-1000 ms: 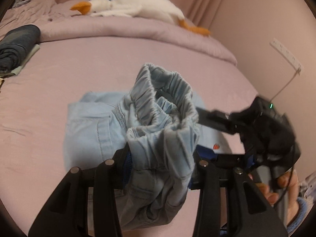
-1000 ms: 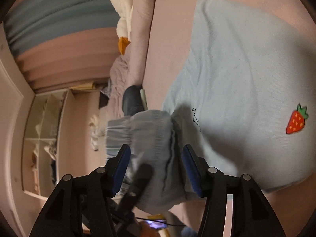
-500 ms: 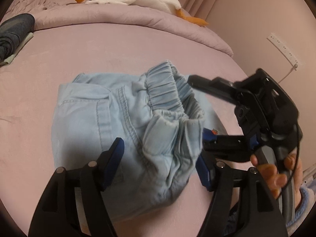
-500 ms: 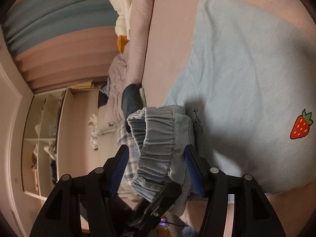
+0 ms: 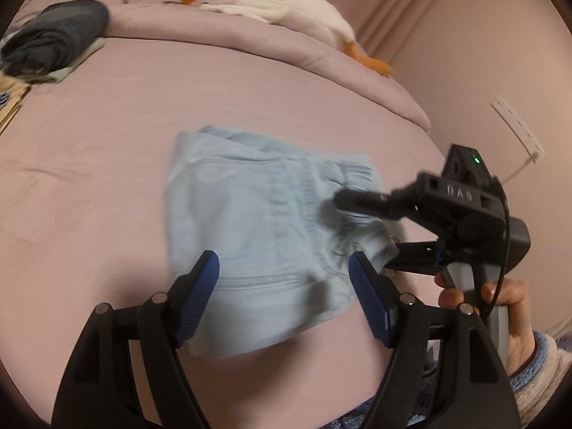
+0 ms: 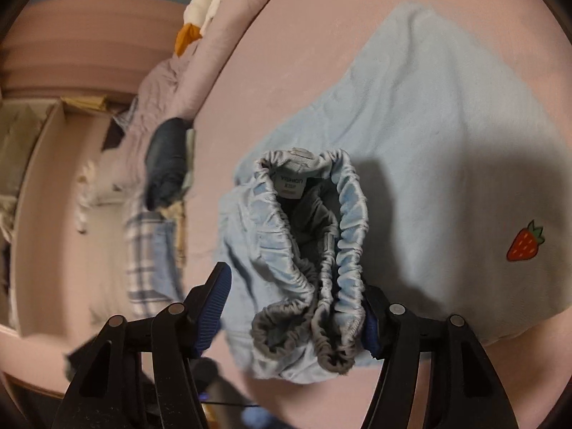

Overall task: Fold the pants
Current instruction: 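Fold the lifted cuffs over onto the jeans with the left tool and release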

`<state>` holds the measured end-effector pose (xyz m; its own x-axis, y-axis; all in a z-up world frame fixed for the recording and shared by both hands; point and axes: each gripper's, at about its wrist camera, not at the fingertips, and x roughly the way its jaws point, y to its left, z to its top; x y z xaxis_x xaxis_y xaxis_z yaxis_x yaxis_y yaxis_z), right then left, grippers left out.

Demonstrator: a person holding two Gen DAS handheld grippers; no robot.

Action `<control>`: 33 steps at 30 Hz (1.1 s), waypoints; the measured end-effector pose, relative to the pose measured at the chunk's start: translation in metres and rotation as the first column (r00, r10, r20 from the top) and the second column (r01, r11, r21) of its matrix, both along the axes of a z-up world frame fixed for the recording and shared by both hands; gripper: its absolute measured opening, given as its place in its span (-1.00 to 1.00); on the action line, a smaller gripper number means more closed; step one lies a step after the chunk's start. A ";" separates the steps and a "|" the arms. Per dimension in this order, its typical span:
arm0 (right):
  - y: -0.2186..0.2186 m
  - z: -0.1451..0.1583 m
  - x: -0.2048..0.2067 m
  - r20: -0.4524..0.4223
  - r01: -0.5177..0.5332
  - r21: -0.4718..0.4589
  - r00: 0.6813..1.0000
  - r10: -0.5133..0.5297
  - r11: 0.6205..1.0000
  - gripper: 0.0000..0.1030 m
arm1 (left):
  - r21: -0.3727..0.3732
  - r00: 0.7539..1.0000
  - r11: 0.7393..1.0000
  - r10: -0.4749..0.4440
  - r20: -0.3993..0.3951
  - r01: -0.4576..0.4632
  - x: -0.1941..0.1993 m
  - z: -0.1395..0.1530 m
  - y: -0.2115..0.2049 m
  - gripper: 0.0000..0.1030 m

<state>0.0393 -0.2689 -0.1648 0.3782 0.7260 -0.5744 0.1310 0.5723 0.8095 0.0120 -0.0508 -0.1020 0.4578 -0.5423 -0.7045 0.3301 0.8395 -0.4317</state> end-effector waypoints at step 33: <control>-0.070 0.038 -0.016 0.201 0.126 -0.102 0.974 -0.104 0.987 -0.41 | 0.025 0.994 0.994 0.103 -0.025 -0.103 0.006 -0.007 0.033 0.48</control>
